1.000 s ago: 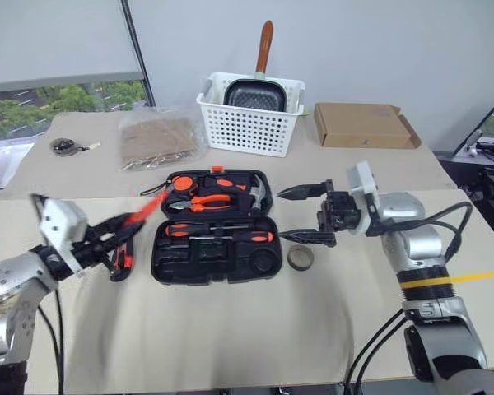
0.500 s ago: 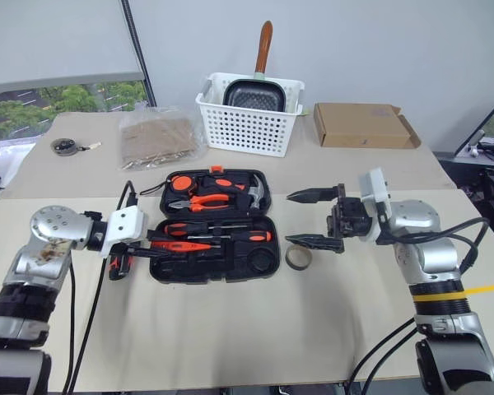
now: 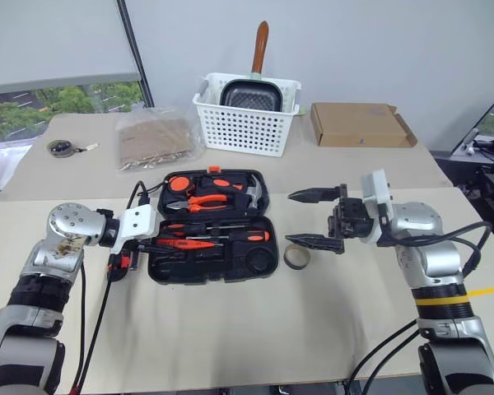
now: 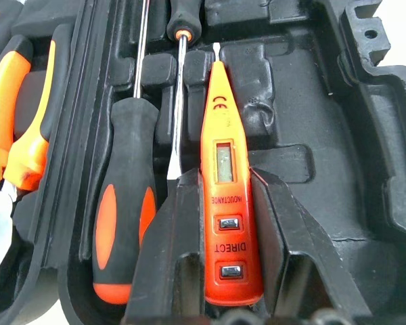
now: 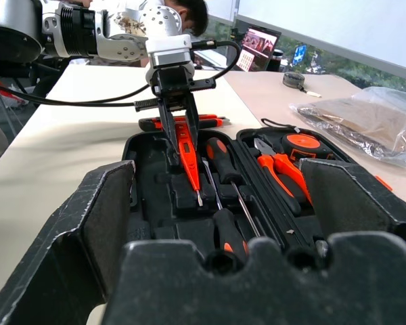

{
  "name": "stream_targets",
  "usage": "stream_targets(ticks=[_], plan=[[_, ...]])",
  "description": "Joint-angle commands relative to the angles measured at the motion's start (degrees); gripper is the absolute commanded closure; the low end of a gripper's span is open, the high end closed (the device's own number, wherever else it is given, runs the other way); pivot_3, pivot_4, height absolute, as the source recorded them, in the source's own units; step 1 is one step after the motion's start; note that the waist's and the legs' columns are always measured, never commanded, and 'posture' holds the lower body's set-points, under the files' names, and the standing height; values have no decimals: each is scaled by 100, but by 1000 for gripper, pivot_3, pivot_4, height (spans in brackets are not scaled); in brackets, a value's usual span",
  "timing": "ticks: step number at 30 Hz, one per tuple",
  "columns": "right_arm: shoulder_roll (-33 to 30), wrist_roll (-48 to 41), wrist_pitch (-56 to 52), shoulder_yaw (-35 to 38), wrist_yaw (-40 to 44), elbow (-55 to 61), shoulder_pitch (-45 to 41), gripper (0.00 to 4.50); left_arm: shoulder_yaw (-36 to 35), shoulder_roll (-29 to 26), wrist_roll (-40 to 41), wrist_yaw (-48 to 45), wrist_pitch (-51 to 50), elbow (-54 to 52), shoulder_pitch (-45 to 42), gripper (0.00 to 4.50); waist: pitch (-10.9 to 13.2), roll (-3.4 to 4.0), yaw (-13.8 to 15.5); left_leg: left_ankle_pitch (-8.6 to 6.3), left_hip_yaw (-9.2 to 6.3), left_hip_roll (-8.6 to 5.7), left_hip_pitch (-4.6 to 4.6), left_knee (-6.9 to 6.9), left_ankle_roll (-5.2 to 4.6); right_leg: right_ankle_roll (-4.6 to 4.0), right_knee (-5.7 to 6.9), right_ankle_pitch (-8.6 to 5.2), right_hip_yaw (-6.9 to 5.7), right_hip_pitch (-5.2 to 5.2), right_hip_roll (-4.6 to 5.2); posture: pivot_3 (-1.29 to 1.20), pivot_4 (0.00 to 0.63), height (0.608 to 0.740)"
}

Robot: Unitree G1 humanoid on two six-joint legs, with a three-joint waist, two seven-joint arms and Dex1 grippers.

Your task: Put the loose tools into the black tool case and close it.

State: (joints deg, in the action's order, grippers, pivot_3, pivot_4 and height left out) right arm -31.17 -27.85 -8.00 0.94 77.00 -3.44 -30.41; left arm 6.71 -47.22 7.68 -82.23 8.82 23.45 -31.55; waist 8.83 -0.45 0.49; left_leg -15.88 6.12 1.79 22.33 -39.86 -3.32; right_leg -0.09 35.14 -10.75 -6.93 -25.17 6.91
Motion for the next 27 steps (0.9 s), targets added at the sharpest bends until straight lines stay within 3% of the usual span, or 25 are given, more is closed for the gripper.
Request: stream_targets(ticks=[1, 13, 15, 16, 24, 27], plan=[[-49, -105, 37, 76, -19, 161, -85, 0, 0, -175, -82, -34, -89, -96, 30, 3999, 0, 0, 2, 0, 0, 1, 0, 0, 0, 0, 1, 0, 0, 0, -1, 0, 150, 700], [-31, -113, 31, 46, -60, 201, -128, 0, 119, -118, -156, -41, -242, -83, 24, 3999, 0, 0, -9, 1, 5, 3, -3, 0, 1, -2, 1, 1, 4, 1, -4, 0, 150, 700], [-44, -120, 42, 53, -43, 193, -109, 0, 119, -131, -203, 1, -193, -34, 5, 2999, 0, 0, -9, 1, 5, 3, -4, 0, 1, -1, 2, 1, 5, 1, -4, 0, 150, 700], [-44, -116, 52, 52, -38, 183, -104, 0, 108, -127, -204, 19, -184, -17, -3, 2878, 0, 0, -10, 1, 5, 3, -4, 0, 1, -1, 2, 1, 5, 1, -4, 0, 150, 700], [-10, -99, 137, 43, 26, 66, -75, 0, -347, -42, 356, 215, -210, -274, -66, 14, -1, -1, -1, 1, 6, 3, -2, -2, 1, -4, 2, 3, 6, 0, -4, 0, 150, 700], [-5, -81, 167, 40, 58, 10, -95, 0, -606, -156, 796, 130, -751, -689, -49, 14, 0, -1, -1, 1, 6, 3, -2, -2, 2, -5, 3, 3, 6, 0, -3, 0, 150, 700]])
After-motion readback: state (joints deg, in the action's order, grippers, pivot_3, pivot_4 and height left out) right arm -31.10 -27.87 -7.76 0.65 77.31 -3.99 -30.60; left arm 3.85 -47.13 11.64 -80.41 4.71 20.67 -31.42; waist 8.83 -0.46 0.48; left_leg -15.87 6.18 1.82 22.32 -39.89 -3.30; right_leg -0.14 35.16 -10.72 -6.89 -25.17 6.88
